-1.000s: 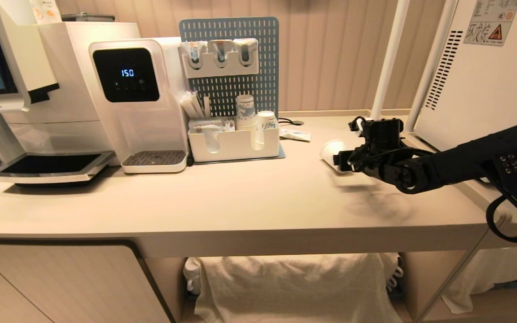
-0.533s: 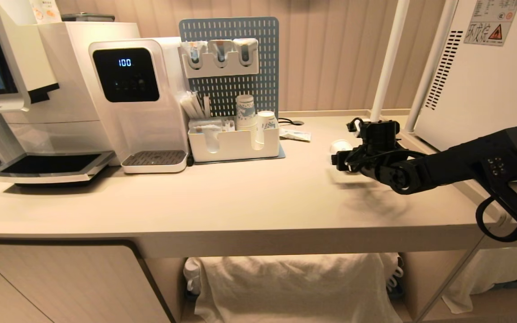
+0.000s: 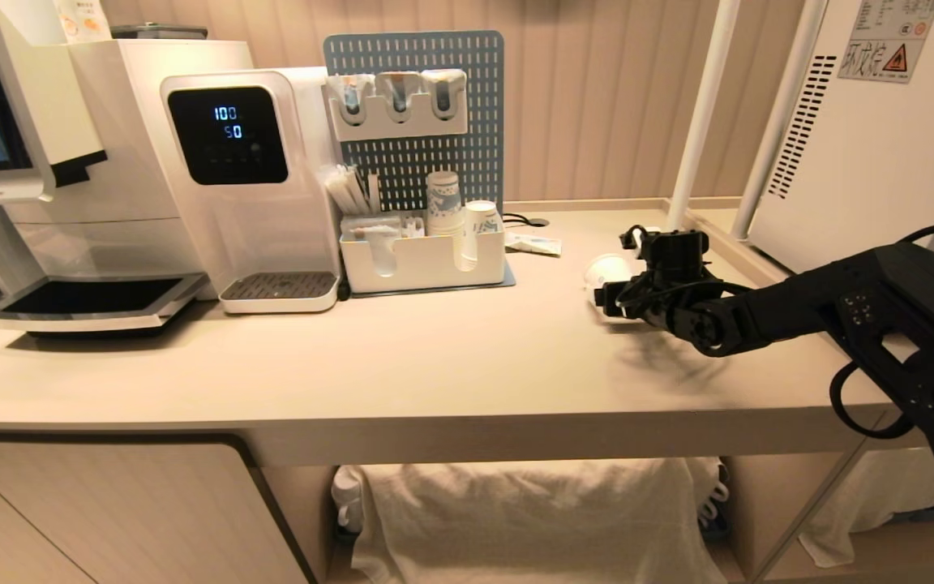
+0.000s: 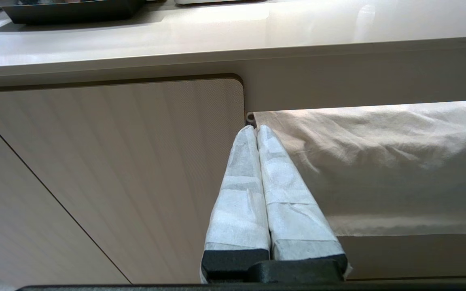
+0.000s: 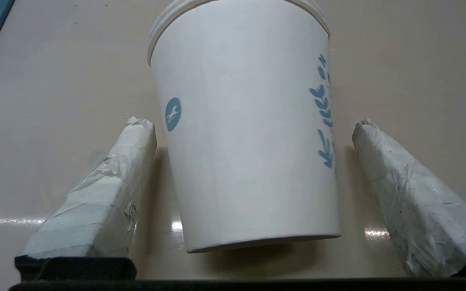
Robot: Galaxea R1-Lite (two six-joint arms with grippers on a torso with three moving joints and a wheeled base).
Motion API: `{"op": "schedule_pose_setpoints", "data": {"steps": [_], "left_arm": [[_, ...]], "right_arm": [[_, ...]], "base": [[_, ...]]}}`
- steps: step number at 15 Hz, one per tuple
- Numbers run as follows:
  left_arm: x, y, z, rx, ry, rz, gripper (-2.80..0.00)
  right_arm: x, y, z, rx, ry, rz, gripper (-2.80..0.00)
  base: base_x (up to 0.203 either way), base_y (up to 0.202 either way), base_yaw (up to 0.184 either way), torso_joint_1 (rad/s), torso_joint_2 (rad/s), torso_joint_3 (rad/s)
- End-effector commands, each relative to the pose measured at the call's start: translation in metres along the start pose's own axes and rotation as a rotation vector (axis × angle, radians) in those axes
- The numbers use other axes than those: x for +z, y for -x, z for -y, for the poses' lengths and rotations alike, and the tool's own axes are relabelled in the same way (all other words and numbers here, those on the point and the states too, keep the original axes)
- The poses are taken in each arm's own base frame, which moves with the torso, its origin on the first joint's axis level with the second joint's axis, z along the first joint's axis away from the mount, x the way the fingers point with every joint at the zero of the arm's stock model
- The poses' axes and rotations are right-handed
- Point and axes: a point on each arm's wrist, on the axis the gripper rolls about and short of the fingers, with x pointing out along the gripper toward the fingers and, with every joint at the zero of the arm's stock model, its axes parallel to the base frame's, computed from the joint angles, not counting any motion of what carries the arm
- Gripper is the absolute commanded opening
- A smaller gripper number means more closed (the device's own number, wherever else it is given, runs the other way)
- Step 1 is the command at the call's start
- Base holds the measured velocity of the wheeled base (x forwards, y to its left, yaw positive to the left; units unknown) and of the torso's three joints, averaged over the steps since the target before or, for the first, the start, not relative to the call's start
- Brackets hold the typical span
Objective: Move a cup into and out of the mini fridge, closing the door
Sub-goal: Put the paper cup in the freezer
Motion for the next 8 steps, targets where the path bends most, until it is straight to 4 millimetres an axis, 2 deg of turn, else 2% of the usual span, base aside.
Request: {"op": "schedule_pose_setpoints", "data": {"steps": [1, 5, 6, 8], "left_arm": [[0.0000, 0.0000, 0.0000, 0.000, 0.000, 0.000, -2.80], [0.0000, 0.0000, 0.0000, 0.000, 0.000, 0.000, -2.80], [0.0000, 0.0000, 0.0000, 0.000, 0.000, 0.000, -2.80], [0.0000, 0.0000, 0.0000, 0.000, 0.000, 0.000, -2.80]], "right_arm": [[-0.0039, -0.0040, 0.0011, -0.006, -0.001, -0.003, 0.00], [-0.0012, -0.0066, 0.0058, -0.008, -0.006, 0.013, 0.00], [-0.0005, -0.0068, 0.0050, -0.006, -0.002, 0.025, -2.80], [0.0005, -0.0065, 0.0050, -0.005, 0.004, 0.022, -2.80]], "base": [[0.000, 0.000, 0.000, 0.000, 0.00, 0.000], [0.000, 0.000, 0.000, 0.000, 0.00, 0.000], [0.000, 0.000, 0.000, 0.000, 0.00, 0.000], [0.000, 0.000, 0.000, 0.000, 0.00, 0.000]]}}
